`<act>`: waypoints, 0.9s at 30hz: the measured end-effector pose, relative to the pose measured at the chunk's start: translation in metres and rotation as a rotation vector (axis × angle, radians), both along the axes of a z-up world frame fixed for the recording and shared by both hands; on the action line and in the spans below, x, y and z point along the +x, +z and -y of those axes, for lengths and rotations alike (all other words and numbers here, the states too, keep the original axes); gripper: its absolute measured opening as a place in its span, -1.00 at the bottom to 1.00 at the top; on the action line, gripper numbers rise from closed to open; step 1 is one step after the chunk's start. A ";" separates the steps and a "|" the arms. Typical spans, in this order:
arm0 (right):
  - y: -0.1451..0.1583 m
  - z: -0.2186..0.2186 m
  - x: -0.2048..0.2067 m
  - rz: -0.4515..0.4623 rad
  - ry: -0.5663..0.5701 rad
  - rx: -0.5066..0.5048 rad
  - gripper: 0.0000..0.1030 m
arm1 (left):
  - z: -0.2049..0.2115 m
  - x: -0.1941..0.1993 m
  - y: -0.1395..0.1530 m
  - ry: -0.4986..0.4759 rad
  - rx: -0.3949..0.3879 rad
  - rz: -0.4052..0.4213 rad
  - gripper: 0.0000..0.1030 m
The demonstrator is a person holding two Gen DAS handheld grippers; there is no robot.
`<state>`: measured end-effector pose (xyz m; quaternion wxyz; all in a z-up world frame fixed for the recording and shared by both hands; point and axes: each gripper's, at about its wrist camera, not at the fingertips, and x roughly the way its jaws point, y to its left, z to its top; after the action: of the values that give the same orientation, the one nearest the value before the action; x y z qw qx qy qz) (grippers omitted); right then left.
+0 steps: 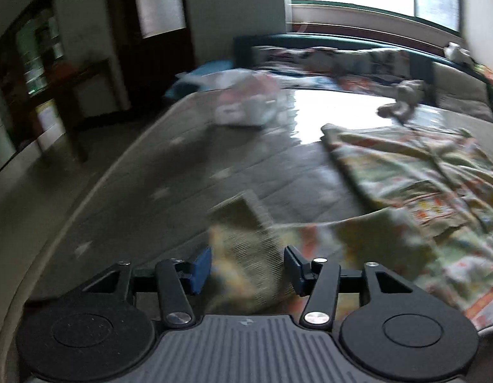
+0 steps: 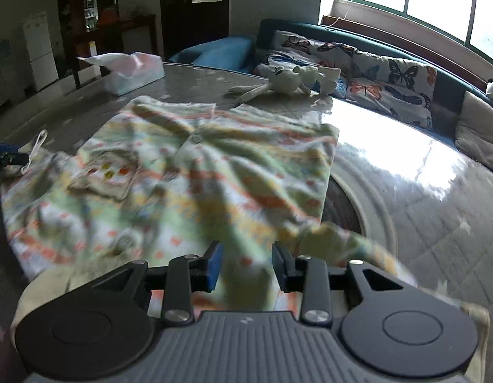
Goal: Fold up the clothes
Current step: 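Grasp the corduroy hem corner with the left gripper and lift it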
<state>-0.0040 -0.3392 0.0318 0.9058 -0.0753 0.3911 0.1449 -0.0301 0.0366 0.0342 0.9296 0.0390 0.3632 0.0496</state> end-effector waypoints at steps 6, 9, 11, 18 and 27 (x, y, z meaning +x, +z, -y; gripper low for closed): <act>0.000 0.009 -0.036 0.032 -0.058 0.010 -0.16 | -0.022 -0.009 -0.005 0.061 -0.026 0.008 0.05; 0.000 0.022 -0.048 0.038 -0.121 0.025 -0.13 | -0.017 -0.018 -0.001 0.020 -0.047 0.025 0.06; 0.000 0.032 -0.055 0.041 -0.165 0.034 -0.11 | -0.013 -0.023 -0.001 -0.011 -0.056 0.033 0.11; -0.001 0.059 -0.075 0.058 -0.290 0.067 -0.04 | 0.010 -0.025 -0.016 -0.092 0.019 0.034 0.29; -0.005 0.097 -0.094 0.083 -0.460 0.086 -0.01 | 0.001 -0.024 -0.014 -0.092 0.034 0.080 -0.87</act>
<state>-0.0978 -0.4367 0.0271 0.9326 0.0487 0.3539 -0.0522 -0.0542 0.0356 0.0207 0.9439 0.0695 0.3226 0.0148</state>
